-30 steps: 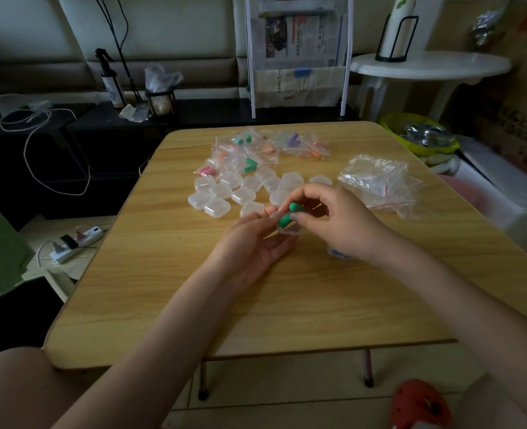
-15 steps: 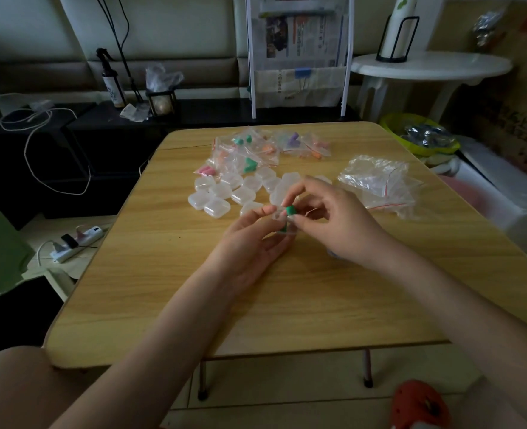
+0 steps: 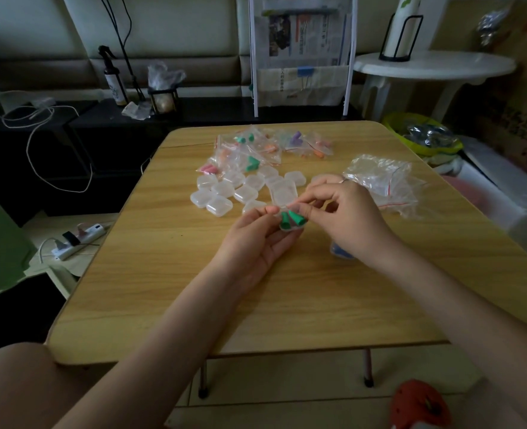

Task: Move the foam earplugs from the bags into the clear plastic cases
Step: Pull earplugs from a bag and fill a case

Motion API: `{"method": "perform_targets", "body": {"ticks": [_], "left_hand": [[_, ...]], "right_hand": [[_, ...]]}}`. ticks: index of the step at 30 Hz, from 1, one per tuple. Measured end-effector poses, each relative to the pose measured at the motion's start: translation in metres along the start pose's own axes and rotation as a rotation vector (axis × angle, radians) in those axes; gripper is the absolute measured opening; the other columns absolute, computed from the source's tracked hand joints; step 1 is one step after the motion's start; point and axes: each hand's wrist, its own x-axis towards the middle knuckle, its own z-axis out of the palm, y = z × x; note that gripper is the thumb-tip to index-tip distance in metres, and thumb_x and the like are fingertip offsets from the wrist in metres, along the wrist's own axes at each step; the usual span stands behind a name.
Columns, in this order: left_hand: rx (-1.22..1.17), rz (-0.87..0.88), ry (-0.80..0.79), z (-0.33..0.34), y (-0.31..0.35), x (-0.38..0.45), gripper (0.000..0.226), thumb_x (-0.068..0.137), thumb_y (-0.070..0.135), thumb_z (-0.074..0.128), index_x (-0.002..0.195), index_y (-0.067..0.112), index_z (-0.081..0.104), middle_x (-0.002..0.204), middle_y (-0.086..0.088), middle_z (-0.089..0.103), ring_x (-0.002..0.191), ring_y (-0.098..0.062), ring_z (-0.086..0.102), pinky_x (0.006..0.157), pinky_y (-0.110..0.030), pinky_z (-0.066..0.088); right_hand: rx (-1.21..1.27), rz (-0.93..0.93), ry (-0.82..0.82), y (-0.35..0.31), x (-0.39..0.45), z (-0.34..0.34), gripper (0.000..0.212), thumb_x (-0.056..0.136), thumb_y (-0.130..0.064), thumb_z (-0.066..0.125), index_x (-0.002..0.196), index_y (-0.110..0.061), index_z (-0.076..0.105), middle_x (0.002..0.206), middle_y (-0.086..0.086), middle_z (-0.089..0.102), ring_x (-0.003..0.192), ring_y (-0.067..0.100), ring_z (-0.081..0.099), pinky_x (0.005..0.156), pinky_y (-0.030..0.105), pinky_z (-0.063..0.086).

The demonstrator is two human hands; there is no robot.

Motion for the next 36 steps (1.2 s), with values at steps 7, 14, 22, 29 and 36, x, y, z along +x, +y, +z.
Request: {"method": "perform_targets", "body": {"ticks": [7,14,22,29,36], "left_hand": [[0.013,0.003,-0.007,0.0009,0.0008,-0.0029,0.011,0.096,-0.003,0.043,0.090,0.003,0.050,0.099,-0.023,0.066,0.087,-0.026,0.070,0.074,-0.031,0.059],[-0.009,0.004,0.012,-0.0001,0.0023,-0.0002,0.026,0.096,-0.003,0.043,0.120,-0.013,0.045,0.103,-0.027,0.064,0.080,-0.024,0.071,0.065,-0.026,0.059],[0.095,0.003,0.032,0.0015,0.0008,-0.0024,0.012,0.094,-0.005,0.046,0.087,0.006,0.047,0.092,-0.022,0.066,0.079,-0.023,0.068,0.073,-0.030,0.057],[0.076,-0.022,0.009,0.0042,0.0006,-0.0021,0.014,0.094,-0.006,0.044,0.088,0.006,0.045,0.101,-0.029,0.066,0.088,-0.029,0.070,0.072,-0.032,0.058],[0.062,-0.073,-0.042,0.0031,0.0021,-0.0028,0.018,0.096,0.001,0.044,0.112,-0.006,0.047,0.101,-0.030,0.067,0.090,-0.030,0.070,0.074,-0.033,0.059]], "right_hand": [[-0.037,-0.041,0.041,-0.0016,-0.0038,0.0036,0.013,0.084,-0.005,0.066,0.092,-0.016,0.066,0.088,-0.003,0.059,0.075,0.008,0.056,0.064,0.011,0.043],[0.069,-0.011,-0.140,-0.0066,-0.0021,-0.0055,0.015,0.088,-0.008,0.063,0.096,-0.020,0.067,0.090,-0.008,0.064,0.081,0.006,0.058,0.067,0.015,0.048],[0.042,0.034,-0.168,-0.0021,-0.0041,0.0021,0.025,0.084,-0.004,0.066,0.100,-0.023,0.065,0.095,-0.005,0.059,0.072,0.002,0.051,0.066,0.011,0.044],[0.293,0.175,-0.106,-0.0004,-0.0002,-0.0039,0.029,0.097,-0.016,0.051,0.119,-0.034,0.046,0.096,-0.003,0.048,0.079,0.006,0.049,0.072,0.019,0.043],[0.407,0.205,-0.164,-0.0009,-0.0006,-0.0037,0.035,0.103,-0.023,0.037,0.137,-0.027,0.042,0.123,-0.009,0.060,0.109,-0.004,0.056,0.086,0.018,0.047]]}}
